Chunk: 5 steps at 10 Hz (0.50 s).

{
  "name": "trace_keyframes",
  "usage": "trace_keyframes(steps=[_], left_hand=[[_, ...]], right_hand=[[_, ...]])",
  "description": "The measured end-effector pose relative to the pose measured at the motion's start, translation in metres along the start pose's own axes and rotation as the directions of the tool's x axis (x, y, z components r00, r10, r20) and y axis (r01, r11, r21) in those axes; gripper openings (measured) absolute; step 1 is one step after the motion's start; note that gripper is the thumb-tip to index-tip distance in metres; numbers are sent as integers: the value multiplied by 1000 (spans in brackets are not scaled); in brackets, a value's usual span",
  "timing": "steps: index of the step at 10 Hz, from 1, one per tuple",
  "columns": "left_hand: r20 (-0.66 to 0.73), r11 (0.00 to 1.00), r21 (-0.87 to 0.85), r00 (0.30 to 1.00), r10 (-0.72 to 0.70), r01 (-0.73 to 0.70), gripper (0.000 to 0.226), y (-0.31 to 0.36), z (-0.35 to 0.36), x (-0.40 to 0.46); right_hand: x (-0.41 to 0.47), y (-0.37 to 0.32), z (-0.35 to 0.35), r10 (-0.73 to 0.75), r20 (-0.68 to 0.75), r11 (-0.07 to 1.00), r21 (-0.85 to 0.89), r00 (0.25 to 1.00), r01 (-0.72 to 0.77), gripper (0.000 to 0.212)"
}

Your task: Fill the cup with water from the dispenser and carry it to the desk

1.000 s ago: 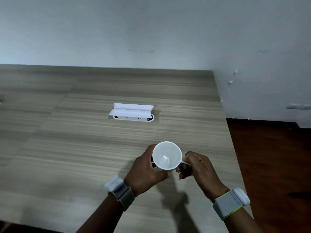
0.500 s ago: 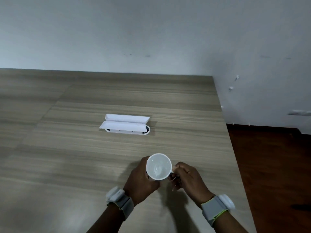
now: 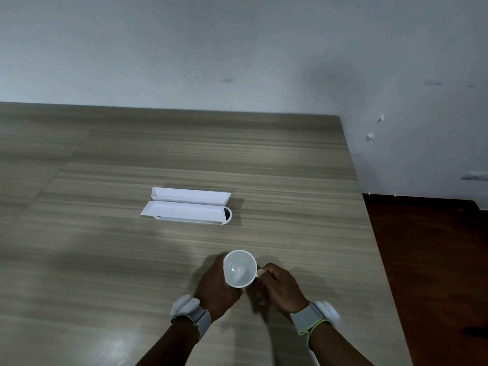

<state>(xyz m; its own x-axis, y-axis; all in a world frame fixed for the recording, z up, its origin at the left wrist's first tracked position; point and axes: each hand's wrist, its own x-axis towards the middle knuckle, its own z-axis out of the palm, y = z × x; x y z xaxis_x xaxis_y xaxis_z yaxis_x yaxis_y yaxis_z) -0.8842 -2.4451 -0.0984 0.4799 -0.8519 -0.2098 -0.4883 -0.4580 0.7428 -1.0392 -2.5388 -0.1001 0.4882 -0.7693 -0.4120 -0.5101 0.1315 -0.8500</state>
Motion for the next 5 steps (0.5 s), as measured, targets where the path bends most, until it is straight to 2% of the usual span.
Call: trace_keyframes(steps=[3, 4, 5], left_hand=[[-4, 999, -17, 999, -45, 45, 64, -4, 9, 14], [-23, 997, -21, 997, -78, 77, 69, -8, 12, 12], [-48, 984, -54, 984, -170, 168, 76, -12, 14, -2]], right_hand=[[11, 2, -3, -7, -79, 998, -57, 997, 3, 25], [8, 3, -2, 14, -136, 1000, -17, 991, -17, 20], [-3, 4, -10, 21, -231, 1000, 15, 973, -18, 15]])
